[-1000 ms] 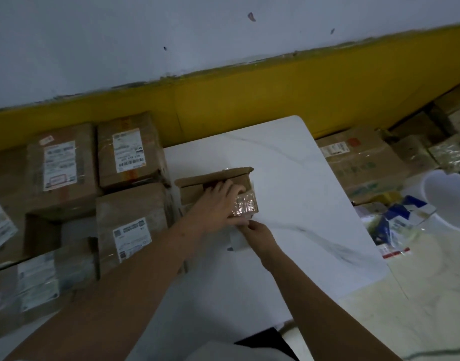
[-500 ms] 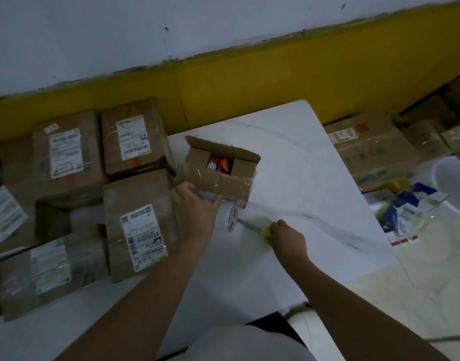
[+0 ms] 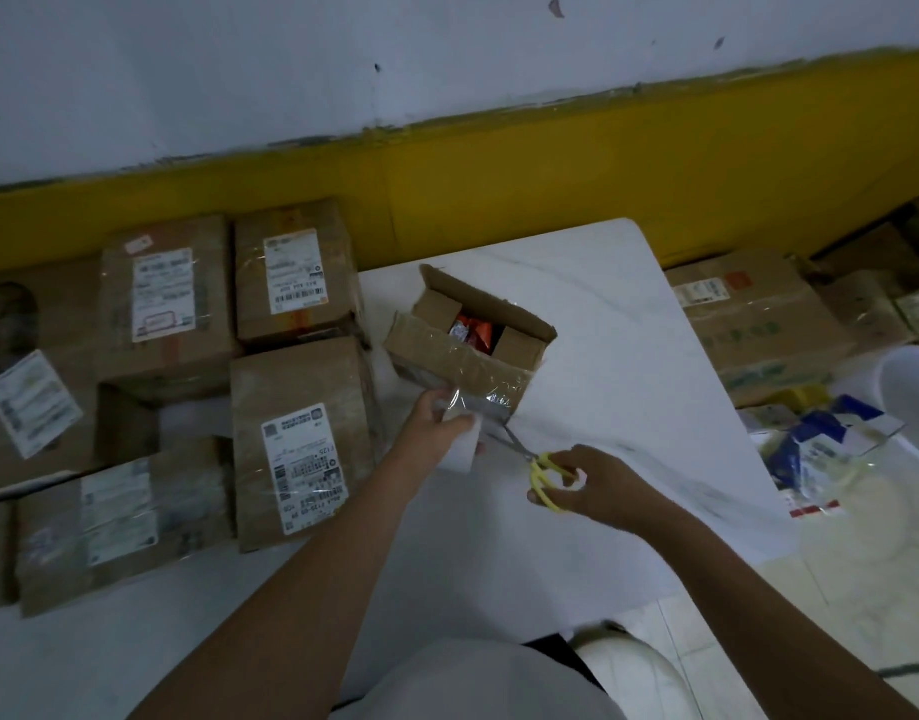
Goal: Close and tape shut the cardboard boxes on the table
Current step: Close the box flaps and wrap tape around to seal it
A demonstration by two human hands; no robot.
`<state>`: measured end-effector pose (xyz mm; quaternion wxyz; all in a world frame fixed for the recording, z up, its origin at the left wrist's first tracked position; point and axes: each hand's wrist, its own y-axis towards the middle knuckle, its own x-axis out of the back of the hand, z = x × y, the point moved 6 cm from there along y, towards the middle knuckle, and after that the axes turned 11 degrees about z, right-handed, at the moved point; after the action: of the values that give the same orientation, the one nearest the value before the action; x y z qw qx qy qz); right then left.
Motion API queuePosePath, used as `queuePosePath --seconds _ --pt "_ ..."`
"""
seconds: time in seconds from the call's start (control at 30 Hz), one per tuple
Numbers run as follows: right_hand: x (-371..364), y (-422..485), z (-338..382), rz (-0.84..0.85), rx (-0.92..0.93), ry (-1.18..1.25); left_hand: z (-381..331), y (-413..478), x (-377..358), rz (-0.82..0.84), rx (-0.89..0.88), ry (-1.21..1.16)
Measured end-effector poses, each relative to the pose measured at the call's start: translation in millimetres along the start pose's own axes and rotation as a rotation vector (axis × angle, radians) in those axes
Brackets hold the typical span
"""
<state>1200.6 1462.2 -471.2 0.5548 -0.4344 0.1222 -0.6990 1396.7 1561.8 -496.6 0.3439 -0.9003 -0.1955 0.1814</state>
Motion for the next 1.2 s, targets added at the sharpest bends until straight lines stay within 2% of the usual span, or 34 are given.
queuePosePath --seconds 0.13,0.27,0.33,0.5,0.63,0.73,0.93,1.03,1.13,1.2 --pt "15 23 29 0.105 -0.054 -0.065 -3 0 2 0.024 -0.03 0.018" --pt "12 45 37 0.177 -0.122 0.088 -10 0 2 0.036 -0.032 0.095" --pt "10 53 34 0.138 -0.135 0.124 -12 2 4 0.045 -0.011 0.13" --pt "12 54 31 -0.024 -0.019 -0.028 -16 4 10 0.077 0.121 0.194" --pt "6 53 26 0.012 0.019 -0.067 -15 1 16 0.116 0.162 0.333" --pt "-3 48 21 0.036 -0.019 -0.102 -14 1 25 0.023 0.137 0.361" --pt "-36 54 1 -0.016 -0.081 -0.325 -14 -3 31 -0.099 0.11 0.367" --pt "-44 55 3 -0.022 -0.087 -0.409 -16 -5 30 -0.101 0.095 0.352" --pt "-53 51 -9 0.034 -0.182 -0.56 -21 -8 27 -0.094 0.057 0.212" --pt "-60 48 -16 0.06 -0.233 -0.576 -23 -12 27 -0.095 0.052 0.166"
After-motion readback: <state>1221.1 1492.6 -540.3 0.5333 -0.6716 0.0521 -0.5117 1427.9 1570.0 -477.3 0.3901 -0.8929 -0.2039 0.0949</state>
